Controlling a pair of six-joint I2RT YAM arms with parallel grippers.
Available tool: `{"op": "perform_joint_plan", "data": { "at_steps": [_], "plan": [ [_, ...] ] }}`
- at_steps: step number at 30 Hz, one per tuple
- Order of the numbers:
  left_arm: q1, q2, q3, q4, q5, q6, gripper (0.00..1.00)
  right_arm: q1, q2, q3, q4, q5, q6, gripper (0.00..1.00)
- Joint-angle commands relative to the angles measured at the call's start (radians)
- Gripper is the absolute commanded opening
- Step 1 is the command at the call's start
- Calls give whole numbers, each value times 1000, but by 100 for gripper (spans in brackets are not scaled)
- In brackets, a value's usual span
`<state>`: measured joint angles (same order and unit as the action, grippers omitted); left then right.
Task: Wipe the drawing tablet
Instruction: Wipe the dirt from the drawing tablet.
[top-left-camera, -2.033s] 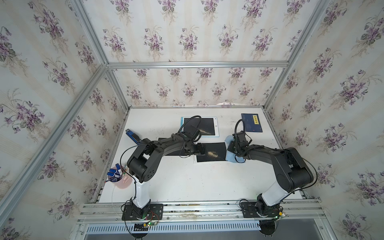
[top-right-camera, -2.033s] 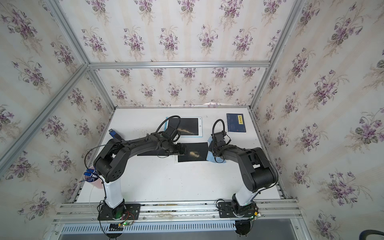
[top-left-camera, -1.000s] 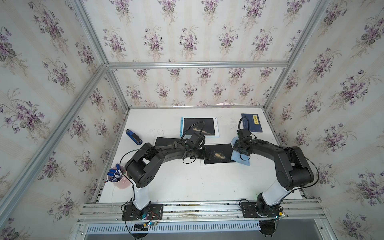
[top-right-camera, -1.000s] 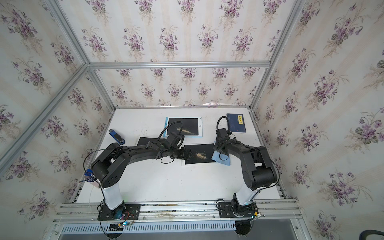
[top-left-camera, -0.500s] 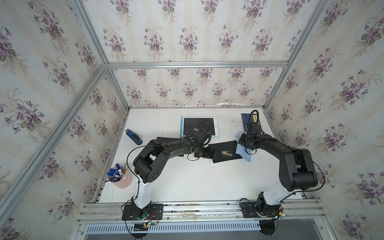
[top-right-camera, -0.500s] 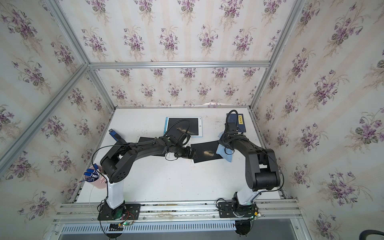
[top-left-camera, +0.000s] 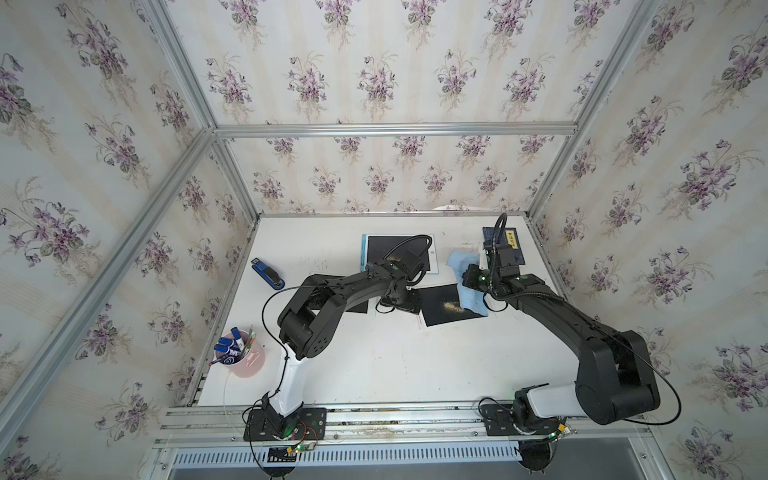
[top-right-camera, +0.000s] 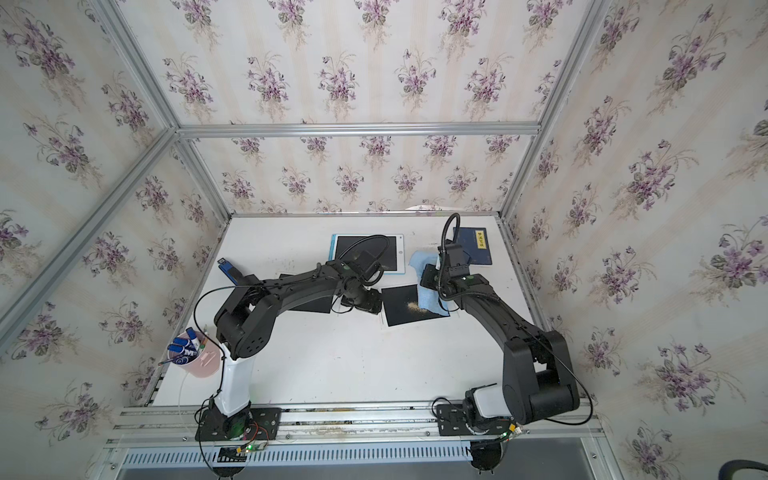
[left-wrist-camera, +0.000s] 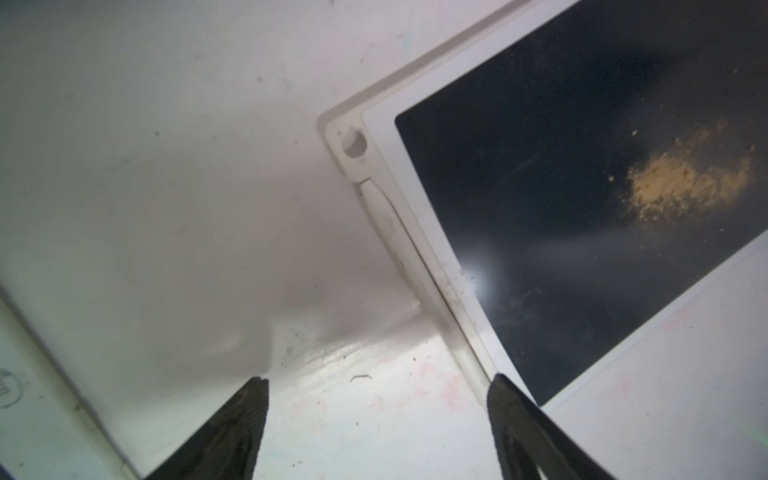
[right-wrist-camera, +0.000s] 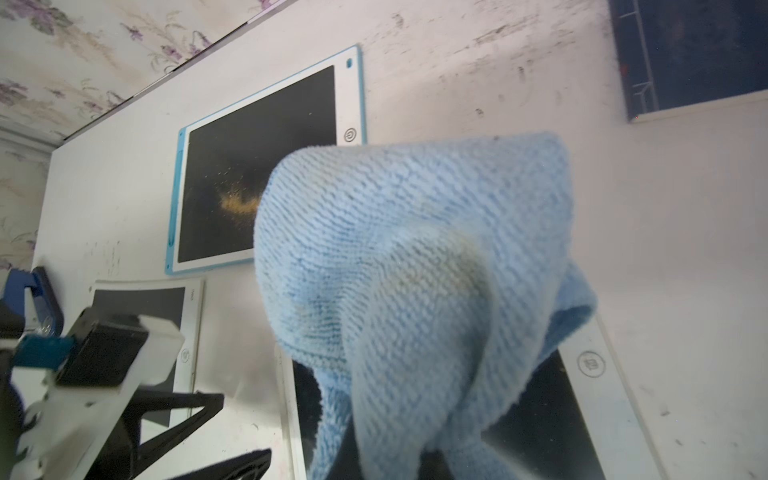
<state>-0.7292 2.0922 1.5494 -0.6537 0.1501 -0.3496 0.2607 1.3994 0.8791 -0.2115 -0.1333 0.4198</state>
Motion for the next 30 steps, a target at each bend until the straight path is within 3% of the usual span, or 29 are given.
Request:
{"op": "perform_joint_plan", "data": {
  "at_steps": [1, 3, 8, 15, 18, 25, 30],
  "plan": [
    [-14, 38, 65, -64, -15, -22, 76, 23, -16, -14, 50, -95, -59, 0],
    [-23, 64, 106, -87, -29, -30, 71, 26, -24, -31, 71, -144, -62, 0],
    [-28, 131, 185, -148, -34, -61, 47, 28, -40, -100, 211, -348, -15, 0],
    [-30, 157, 175, -155, -34, -106, 37, 28, 48, -167, 399, -577, 104, 0],
    [-31, 160, 169, -162, -42, -119, 37, 28, 100, -199, 498, -658, 171, 0],
    [-40, 168, 164, -187, -68, -112, 37, 28, 230, -245, 653, -727, 287, 0],
    [-44, 179, 161, -193, -75, -112, 36, 25, 305, -239, 568, -633, 236, 0]
  ]
}}
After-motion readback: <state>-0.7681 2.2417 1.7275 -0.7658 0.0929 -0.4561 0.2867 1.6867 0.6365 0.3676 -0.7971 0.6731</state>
